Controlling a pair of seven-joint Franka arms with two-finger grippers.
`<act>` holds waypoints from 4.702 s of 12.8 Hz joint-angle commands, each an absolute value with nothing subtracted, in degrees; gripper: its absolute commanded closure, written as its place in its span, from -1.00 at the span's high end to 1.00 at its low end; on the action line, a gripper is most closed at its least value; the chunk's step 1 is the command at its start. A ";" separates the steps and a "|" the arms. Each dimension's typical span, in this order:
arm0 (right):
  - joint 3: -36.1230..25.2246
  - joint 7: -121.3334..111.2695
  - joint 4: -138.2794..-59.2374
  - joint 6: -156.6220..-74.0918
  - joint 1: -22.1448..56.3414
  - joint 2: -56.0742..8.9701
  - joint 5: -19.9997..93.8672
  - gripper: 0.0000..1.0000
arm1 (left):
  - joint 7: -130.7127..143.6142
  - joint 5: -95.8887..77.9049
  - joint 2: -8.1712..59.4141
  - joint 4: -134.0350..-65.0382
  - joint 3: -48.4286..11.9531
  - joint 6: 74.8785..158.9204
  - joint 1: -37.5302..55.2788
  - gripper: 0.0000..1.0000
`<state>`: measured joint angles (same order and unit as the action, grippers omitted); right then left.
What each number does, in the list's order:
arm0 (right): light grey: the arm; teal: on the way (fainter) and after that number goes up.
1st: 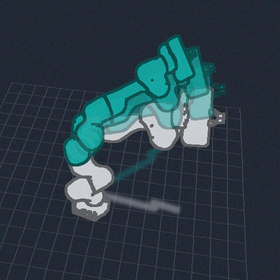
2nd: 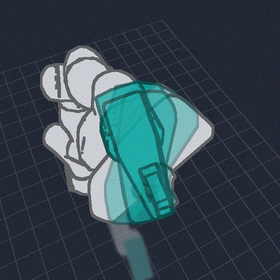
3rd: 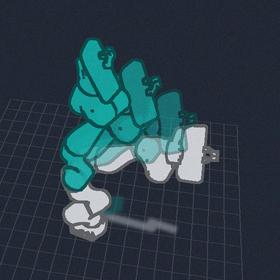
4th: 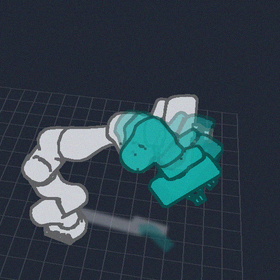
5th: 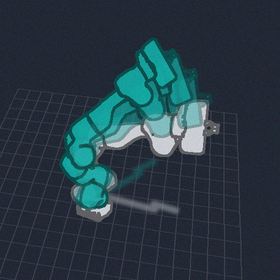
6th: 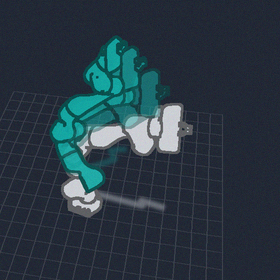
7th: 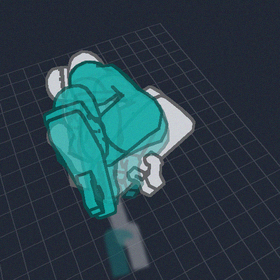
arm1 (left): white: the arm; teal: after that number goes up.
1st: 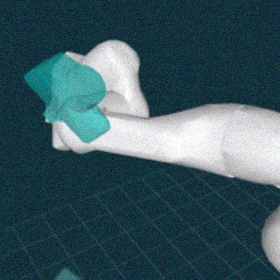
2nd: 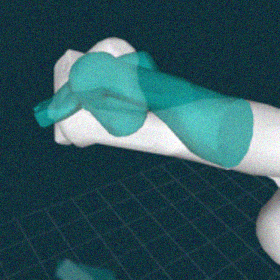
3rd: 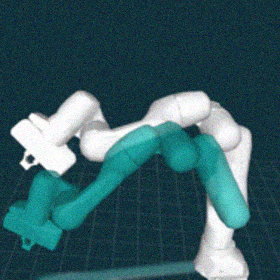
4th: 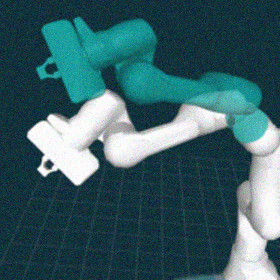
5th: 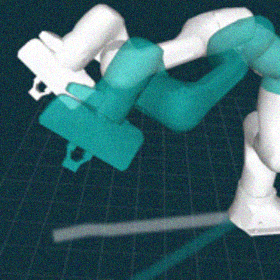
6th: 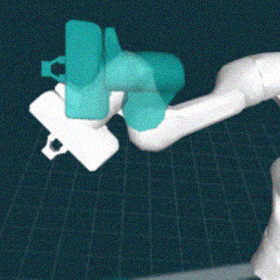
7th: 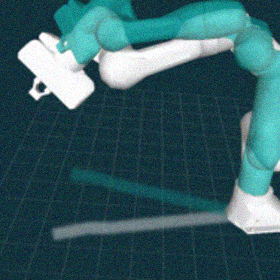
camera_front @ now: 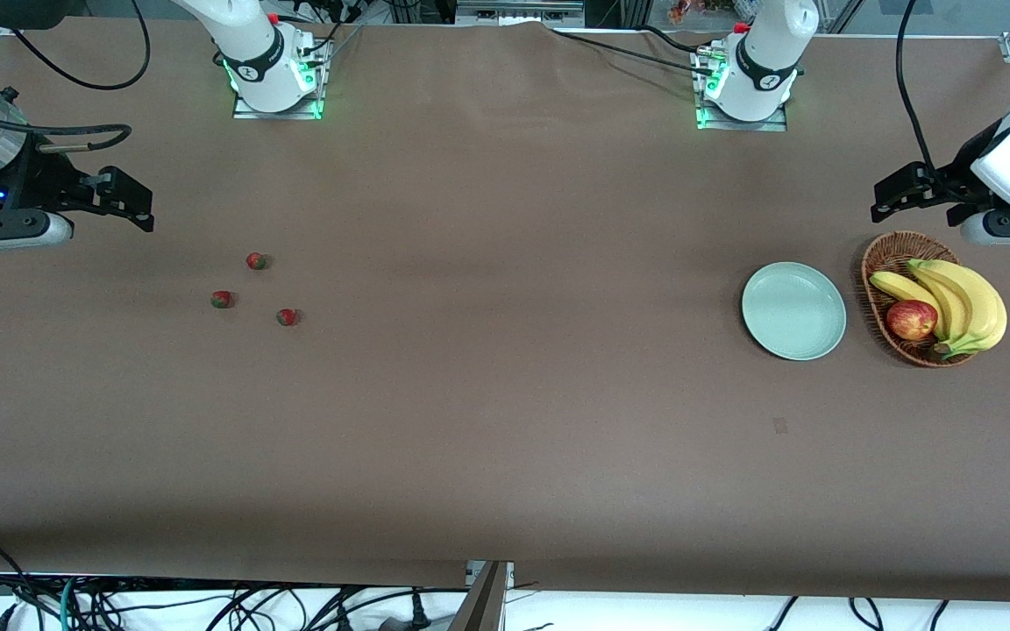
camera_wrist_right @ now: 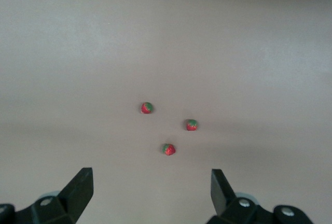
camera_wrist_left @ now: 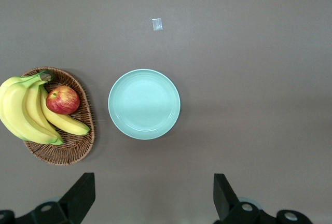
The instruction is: Collect all strawberries into plate
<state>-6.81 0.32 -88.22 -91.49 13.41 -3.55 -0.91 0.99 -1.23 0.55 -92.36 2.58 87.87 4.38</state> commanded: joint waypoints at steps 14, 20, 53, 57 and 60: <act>-7.03 0.88 -87.63 -92.55 12.48 -3.96 -0.88 0.99 | 0.79 -2.29 0.97 -91.41 2.64 87.98 4.22 1.00; -7.03 0.88 -87.63 -92.55 12.48 -3.96 -0.88 0.99 | 0.79 -2.29 0.97 -91.41 2.55 87.98 4.22 1.00; -6.15 -2.46 -121.99 -144.93 16.52 -26.72 4.66 0.11 | 1.41 -2.72 1.58 -91.49 2.81 88.33 3.52 1.00; -6.07 -2.20 -121.82 -144.67 16.61 -26.54 6.24 -0.47 | 1.76 -2.37 1.67 -91.67 2.38 88.33 3.52 1.00; -3.62 -0.89 -119.81 -141.00 16.70 -25.14 9.38 -0.53 | 1.85 -2.46 1.58 -92.46 2.37 89.03 3.52 1.00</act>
